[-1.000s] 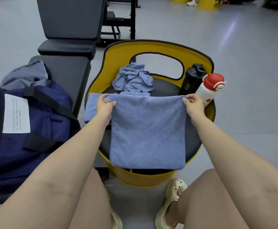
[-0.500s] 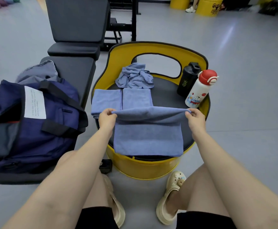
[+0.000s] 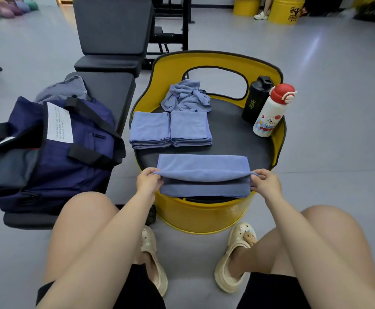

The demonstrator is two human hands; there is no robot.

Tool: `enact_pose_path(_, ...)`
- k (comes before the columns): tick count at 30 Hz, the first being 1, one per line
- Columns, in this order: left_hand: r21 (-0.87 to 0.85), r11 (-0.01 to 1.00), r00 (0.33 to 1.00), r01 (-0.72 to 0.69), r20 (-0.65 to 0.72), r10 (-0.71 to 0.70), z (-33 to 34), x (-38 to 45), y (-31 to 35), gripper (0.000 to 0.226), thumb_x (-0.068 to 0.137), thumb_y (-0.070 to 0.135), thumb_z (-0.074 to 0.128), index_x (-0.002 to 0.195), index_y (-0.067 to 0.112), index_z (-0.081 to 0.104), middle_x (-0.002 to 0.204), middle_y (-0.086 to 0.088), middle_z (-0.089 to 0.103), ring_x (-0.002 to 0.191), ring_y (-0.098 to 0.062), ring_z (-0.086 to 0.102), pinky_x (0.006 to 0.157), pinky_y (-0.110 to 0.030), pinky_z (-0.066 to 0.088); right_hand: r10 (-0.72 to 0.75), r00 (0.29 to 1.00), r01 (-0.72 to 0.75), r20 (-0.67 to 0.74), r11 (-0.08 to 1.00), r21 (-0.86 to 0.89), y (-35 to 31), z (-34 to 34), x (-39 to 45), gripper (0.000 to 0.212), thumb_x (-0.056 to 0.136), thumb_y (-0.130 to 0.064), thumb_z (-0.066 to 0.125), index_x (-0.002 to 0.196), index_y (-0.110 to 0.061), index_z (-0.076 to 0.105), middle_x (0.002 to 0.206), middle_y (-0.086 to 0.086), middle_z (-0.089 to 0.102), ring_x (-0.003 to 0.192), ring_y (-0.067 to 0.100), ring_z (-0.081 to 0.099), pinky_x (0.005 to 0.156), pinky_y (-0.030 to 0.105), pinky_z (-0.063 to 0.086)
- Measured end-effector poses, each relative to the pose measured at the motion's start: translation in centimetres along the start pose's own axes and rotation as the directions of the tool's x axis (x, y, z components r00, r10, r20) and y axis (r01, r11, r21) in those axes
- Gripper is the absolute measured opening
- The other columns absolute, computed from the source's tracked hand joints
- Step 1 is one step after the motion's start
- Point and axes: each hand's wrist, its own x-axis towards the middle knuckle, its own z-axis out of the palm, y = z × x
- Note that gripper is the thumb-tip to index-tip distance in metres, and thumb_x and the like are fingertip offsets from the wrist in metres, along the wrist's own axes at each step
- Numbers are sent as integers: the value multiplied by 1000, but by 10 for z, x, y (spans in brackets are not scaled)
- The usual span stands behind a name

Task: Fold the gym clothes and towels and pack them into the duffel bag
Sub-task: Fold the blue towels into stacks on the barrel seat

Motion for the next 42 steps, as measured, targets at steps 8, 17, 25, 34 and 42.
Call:
enact_pose_path(8, -136, 965, 968, 225, 141, -206, -2, -12, -7, 8, 95, 14, 44, 92, 11, 51, 112, -12, 58, 88, -27, 65, 81, -36, 49, 46, 997, -48, 68, 999, 21, 9, -1, -8, 14, 98, -6, 44, 106, -6, 56, 84, 16, 64, 67, 21, 64, 58, 24, 53)
enact_pose_path(17, 272, 962, 1000, 0, 24, -7, -4, -6, -33, 25, 82, -1, 68, 76, 16, 52, 115, -17, 55, 96, -33, 60, 68, -31, 57, 117, 993, -117, -5, 993, 27, 21, 4, -5, 18, 84, -9, 69, 76, -15, 54, 88, 19, 65, 70, 25, 66, 77, 40, 57)
enact_pose_path(25, 701, 698, 980, -145, 6, 198, 2, -13, -33, 16, 82, 14, 67, 94, 21, 60, 121, -8, 44, 109, -29, 49, 82, -34, 45, -64, 997, 36, -54, 913, -407, 18, 15, -5, 28, 88, -16, 59, 115, -11, 54, 116, 10, 52, 105, 29, 52, 78, 34, 44)
enact_pose_path(34, 786, 290, 819, -546, 428, 383, 44, -14, -45, 46, 102, 23, 35, 147, 14, 31, 158, -2, 16, 146, -20, 11, 117, -35, 16, -388, 856, 514, 341, 708, -484, 5, 69, -14, 44, 103, -27, 37, 144, -12, 38, 153, 4, 33, 143, 21, 25, 115, 34, 18)
enact_pose_path(42, 864, 51, 844, -501, 475, 249, 61, 10, -46, 54, 104, 37, 15, 152, 20, -2, 159, 5, -11, 146, -18, -11, 117, -39, -3, -272, 846, 532, 459, 494, -688, 5, 90, 6, 54, 104, -41, 14, 154, -24, 2, 161, -7, -6, 147, 16, -11, 117, 38, -10)
